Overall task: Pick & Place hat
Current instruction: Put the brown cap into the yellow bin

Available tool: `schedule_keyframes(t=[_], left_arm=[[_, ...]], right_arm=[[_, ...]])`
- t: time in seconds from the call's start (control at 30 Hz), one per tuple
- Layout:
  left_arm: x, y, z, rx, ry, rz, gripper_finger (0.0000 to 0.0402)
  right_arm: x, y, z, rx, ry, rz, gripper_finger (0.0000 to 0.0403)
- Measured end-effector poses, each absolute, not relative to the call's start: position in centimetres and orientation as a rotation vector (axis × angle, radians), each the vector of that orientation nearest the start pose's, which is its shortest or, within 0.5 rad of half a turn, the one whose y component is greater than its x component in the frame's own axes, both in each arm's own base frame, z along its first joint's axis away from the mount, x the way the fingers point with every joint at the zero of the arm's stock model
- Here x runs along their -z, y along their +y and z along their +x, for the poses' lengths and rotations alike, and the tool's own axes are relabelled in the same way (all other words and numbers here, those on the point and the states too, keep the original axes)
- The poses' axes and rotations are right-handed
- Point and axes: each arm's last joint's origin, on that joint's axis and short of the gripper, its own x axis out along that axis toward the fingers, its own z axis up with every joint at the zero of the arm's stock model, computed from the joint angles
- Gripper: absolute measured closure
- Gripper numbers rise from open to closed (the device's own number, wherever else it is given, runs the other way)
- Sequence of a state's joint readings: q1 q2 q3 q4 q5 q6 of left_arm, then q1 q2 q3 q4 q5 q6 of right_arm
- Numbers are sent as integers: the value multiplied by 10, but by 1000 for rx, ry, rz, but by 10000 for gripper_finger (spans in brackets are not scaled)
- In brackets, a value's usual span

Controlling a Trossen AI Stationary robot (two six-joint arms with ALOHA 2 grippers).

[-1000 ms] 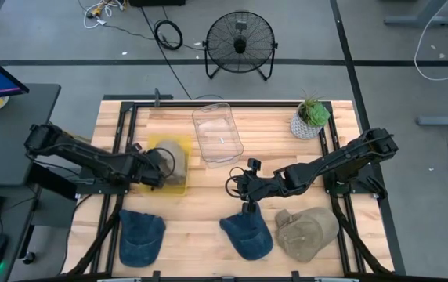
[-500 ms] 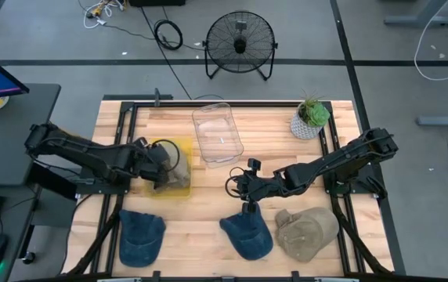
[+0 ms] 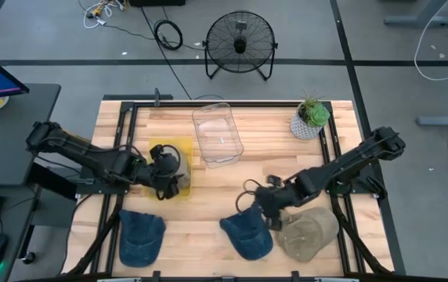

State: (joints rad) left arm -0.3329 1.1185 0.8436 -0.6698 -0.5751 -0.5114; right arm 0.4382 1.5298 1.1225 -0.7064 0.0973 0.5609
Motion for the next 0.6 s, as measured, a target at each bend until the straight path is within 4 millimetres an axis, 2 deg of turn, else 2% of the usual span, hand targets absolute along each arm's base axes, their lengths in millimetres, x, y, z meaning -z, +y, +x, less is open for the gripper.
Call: schedule_keyframes(t=[0.1,0.2,0.5,0.6], left_arm=[[-257,-56,204,-420,762,-60,188],[-258,-56,204,-420,760,-61,188],[-258,-56,204,-419,755,-64,189],[-258,-56,204,-419,754,-65,189]], right_arm=[[-235,133,256,80,1297,390,238],[-232,144,241,152,1411,476,238],[-211,163,196,620,1517,642,238],[-200,169,184,680,1559,687,238]])
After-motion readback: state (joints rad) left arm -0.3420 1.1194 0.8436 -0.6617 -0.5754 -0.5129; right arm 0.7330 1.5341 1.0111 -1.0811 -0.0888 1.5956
